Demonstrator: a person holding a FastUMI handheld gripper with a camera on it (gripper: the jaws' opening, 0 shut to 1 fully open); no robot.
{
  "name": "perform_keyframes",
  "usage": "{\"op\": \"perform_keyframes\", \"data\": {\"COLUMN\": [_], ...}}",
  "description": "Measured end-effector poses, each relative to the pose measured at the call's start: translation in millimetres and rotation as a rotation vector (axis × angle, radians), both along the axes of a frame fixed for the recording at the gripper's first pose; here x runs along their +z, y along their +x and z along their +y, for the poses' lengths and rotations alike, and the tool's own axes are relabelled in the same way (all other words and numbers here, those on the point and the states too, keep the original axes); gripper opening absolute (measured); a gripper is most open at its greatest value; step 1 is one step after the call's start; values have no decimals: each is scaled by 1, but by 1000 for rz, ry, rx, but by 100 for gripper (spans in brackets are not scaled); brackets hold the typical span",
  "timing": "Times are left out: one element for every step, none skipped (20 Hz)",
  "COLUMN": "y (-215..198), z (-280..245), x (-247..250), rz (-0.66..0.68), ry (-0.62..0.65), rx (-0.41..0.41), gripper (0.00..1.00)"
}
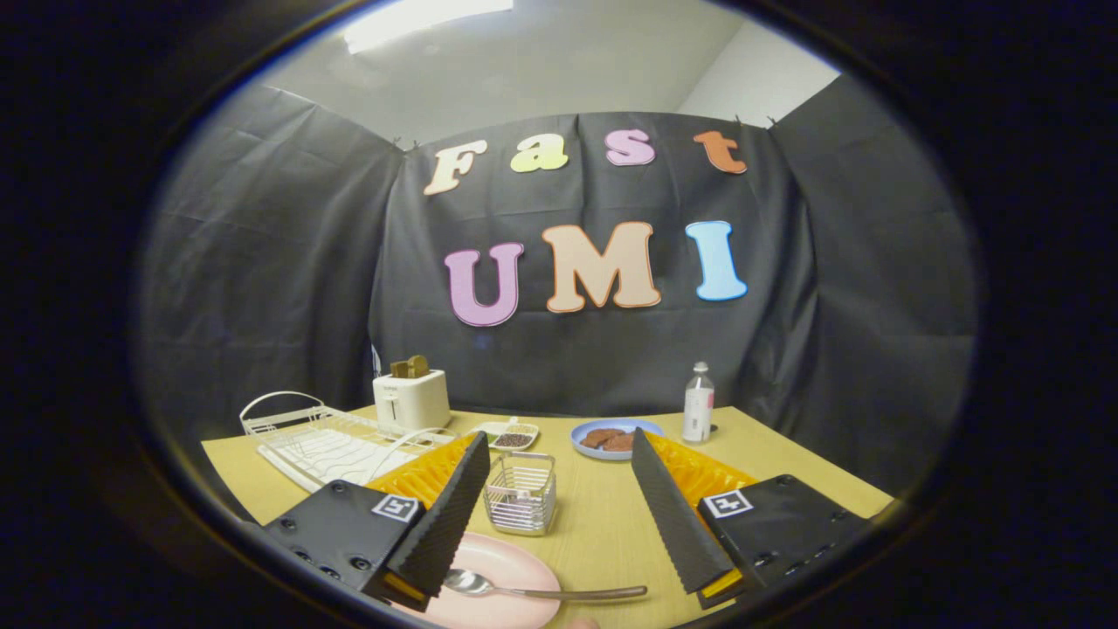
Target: Take the plate from the dish rack, then take the spoon from the basket and place it into the plate.
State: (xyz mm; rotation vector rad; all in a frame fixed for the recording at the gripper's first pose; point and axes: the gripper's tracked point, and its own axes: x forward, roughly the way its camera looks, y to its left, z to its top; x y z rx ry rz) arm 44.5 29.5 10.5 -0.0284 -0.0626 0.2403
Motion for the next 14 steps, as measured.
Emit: {"op": "perform_keyframes", "data": {"y": [-1, 0, 0, 1, 1, 1, 2, 2, 2, 2, 2, 2, 3, 4], "z": [0, 0, 0, 0, -1, -3, -4, -6, -8, -10, -12, -15, -17, -20], "x": [1, 1, 2, 3, 5, 7, 9, 11, 13, 14, 15, 16, 18, 22], "rz": [-3, -8, -12, -16, -22, -29, -35, -41, -48, -52, -54, -59, -65, -78], "ry": [-1, -1, 0, 1, 3, 6, 12, 20, 29, 34, 36, 37, 38, 39], "rx": [1, 2, 3, 4, 4, 2, 1, 0, 1, 0, -2, -4, -5, -7], "gripper": [100, 100, 100, 100, 100, 100, 100, 100, 100, 100, 100, 100, 100, 100]}}
